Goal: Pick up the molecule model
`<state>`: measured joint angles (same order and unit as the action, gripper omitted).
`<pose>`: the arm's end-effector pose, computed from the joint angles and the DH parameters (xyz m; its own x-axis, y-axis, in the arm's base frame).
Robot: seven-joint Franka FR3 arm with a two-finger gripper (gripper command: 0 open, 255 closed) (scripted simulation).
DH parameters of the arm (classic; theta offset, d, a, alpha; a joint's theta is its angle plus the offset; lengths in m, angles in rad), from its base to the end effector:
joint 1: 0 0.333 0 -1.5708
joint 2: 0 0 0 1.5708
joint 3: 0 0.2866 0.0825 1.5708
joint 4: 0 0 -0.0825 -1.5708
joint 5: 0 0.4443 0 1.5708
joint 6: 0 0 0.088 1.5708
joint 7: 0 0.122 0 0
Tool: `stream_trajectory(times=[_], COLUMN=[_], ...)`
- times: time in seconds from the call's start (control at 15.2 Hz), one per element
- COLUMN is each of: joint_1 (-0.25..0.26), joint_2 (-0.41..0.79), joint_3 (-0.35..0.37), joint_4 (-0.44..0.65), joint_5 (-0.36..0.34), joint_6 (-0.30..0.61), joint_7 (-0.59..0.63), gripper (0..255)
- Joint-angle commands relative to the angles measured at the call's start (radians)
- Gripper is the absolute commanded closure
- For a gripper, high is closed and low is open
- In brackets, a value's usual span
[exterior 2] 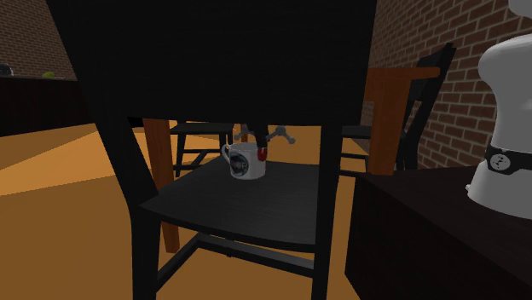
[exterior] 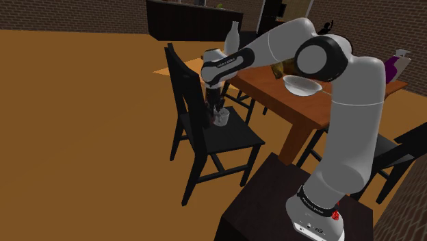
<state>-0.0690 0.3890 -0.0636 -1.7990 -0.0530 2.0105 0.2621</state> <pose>0.6541 -0.0902 0.2421 0.9199 -0.3610 -0.1534 -0.3470 -0.9313 0.1108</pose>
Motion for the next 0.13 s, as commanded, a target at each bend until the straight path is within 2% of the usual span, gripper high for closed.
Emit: stream_trajectory(times=[0.0, 0.07], joint_1=[0.001, 0.001], joint_2=[-0.008, -0.008], joint_3=[0.0, 0.0], joint_4=[0.003, 0.003], joint_5=[0.0, 0.0], joint_6=[-0.011, -0.011], joint_7=[0.001, 0.001], gripper=[255, 255])
